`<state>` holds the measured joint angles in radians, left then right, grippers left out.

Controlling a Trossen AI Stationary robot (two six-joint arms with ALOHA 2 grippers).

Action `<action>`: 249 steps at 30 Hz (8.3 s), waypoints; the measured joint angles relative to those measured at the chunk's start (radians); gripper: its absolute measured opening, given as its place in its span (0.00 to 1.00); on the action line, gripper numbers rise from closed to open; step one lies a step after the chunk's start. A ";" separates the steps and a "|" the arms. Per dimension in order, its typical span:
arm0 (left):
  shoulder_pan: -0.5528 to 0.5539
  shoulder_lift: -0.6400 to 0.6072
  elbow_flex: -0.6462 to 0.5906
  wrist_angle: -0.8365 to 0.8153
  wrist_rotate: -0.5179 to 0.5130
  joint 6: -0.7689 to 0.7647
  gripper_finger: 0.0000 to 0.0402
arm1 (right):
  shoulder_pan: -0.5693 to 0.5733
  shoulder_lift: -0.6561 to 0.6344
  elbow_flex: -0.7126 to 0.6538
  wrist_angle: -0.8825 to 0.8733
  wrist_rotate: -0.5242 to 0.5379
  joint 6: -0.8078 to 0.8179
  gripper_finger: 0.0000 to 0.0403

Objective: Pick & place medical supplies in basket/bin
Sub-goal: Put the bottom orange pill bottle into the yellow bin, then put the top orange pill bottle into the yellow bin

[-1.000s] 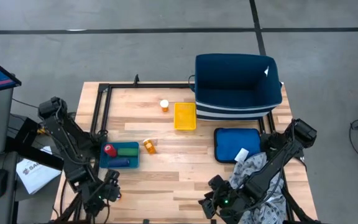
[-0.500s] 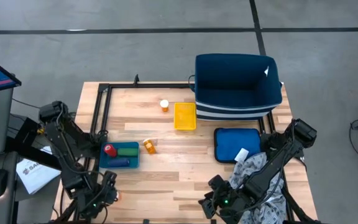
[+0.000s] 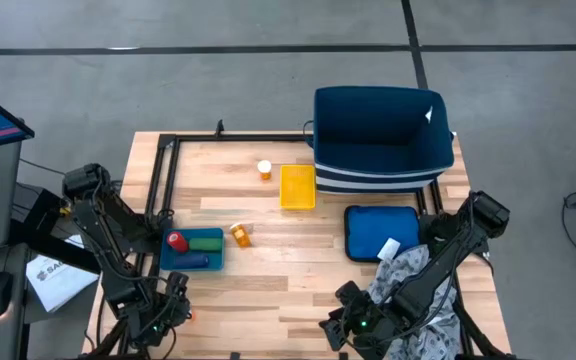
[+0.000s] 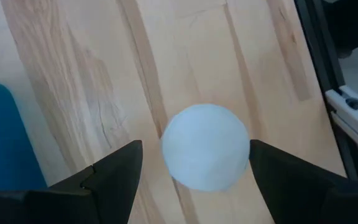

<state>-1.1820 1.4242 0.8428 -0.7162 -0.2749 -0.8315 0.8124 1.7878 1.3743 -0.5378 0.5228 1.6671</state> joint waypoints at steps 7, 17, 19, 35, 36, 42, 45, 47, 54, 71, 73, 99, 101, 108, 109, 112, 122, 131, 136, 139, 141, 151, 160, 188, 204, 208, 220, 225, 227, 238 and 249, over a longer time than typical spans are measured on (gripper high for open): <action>-0.002 0.000 -0.009 0.026 -0.004 0.001 0.70 | 0.000 0.000 0.000 -0.001 0.002 0.009 0.53; -0.002 0.000 -0.009 0.027 -0.006 -0.014 0.60 | 0.000 0.000 0.000 -0.004 0.002 0.009 0.53; -0.002 0.000 -0.009 0.030 -0.006 -0.015 0.59 | 0.000 0.000 0.000 -0.004 0.002 0.009 0.53; -0.002 0.000 -0.009 0.038 -0.006 -0.049 0.54 | 0.013 0.000 0.000 -0.005 0.028 0.001 0.53; -0.002 0.000 -0.009 0.038 -0.007 -0.049 0.54 | 0.013 0.000 0.000 -0.005 0.029 0.001 0.53; 0.003 0.000 -0.009 0.037 -0.007 -0.049 0.53 | 0.016 0.000 0.000 -0.008 0.029 0.006 0.53; 0.005 0.000 -0.009 0.037 -0.008 -0.049 0.53 | 0.019 0.000 0.000 -0.008 0.032 0.009 0.53; 0.010 0.000 -0.009 0.037 -0.008 -0.048 0.53 | 0.019 0.000 0.000 -0.009 0.032 0.009 0.53; 0.032 -0.028 -0.009 0.035 -0.037 -0.039 0.53 | 0.019 0.000 0.000 -0.009 0.032 0.009 0.53; 0.366 -0.251 -0.009 0.038 -0.093 0.296 0.53 | 0.025 0.000 -0.005 -0.037 0.032 0.018 0.53; 0.450 -0.269 -0.009 0.042 -0.089 0.375 0.53 | 0.025 0.000 -0.005 -0.038 0.032 0.018 0.53; 1.335 0.075 0.299 0.280 0.165 1.182 0.53 | 0.010 0.000 -0.005 -0.079 0.028 0.043 0.53; 1.363 0.127 0.333 0.272 0.178 1.226 0.53 | 0.010 0.000 -0.005 -0.079 0.028 0.054 0.53; 1.468 0.251 0.415 0.285 0.206 1.294 0.53 | 0.010 0.000 -0.005 -0.075 0.028 0.088 0.53; 1.484 0.261 0.420 0.283 0.220 1.295 0.53 | 0.010 0.000 -0.005 -0.075 0.028 0.091 0.53; 1.523 0.291 0.435 0.275 0.255 1.282 0.53 | 0.010 0.000 -0.005 -0.079 0.028 0.096 0.53; 1.548 0.358 0.444 0.305 0.305 1.298 0.53 | -0.003 0.000 -0.005 -0.102 0.028 0.113 0.53; 1.562 0.413 0.443 0.350 0.302 1.297 0.53 | -0.011 0.000 -0.005 -0.111 0.028 0.119 0.53; 1.564 0.437 0.443 0.367 0.306 1.296 0.53 | -0.016 0.000 -0.005 -0.117 0.027 0.122 0.53; 1.564 0.440 0.442 0.366 0.307 1.296 0.53 | -0.016 0.000 -0.005 -0.118 0.027 0.123 0.53; 1.565 0.441 0.443 0.355 0.307 1.295 0.54 | -0.016 0.000 -0.005 -0.120 0.027 0.125 0.53; 1.569 0.441 0.443 0.357 0.332 1.296 0.64 | -0.016 0.000 -0.005 -0.120 0.027 0.125 0.53; 1.571 0.361 0.442 0.332 0.317 1.298 0.65 | -0.016 0.000 -0.005 -0.120 0.027 0.133 0.53; 1.792 0.253 0.276 0.288 0.424 1.453 0.71 | -0.014 0.000 -0.005 -0.155 0.080 0.140 0.53; 1.805 0.356 0.273 0.379 0.434 1.394 0.71 | -0.006 0.000 -0.005 -0.146 0.076 0.167 0.53; 1.806 0.357 0.273 0.375 0.443 1.375 0.70 | -0.006 0.000 -0.005 -0.143 0.073 0.167 0.53; 1.812 0.365 0.273 0.360 0.464 1.339 0.59 | -0.008 0.000 -0.005 -0.153 0.069 0.166 0.53; 1.815 0.366 0.273 0.358 0.464 1.320 0.51 | -0.008 0.000 -0.005 -0.153 0.069 0.166 0.53; 1.815 0.366 0.273 0.358 0.461 1.320 0.51 | -0.008 0.000 -0.005 -0.153 0.069 0.166 0.53; 1.797 0.321 0.273 0.357 0.450 1.312 0.51 | -0.008 0.000 -0.005 -0.151 0.069 0.166 0.53; 1.637 0.137 0.275 0.330 0.468 1.219 0.51 | -0.001 0.000 -0.005 -0.151 0.070 0.158 0.53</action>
<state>0.4551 1.5614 1.1175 -0.3859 0.1927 0.3875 0.8117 1.7882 1.3693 -0.6884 0.5929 1.8256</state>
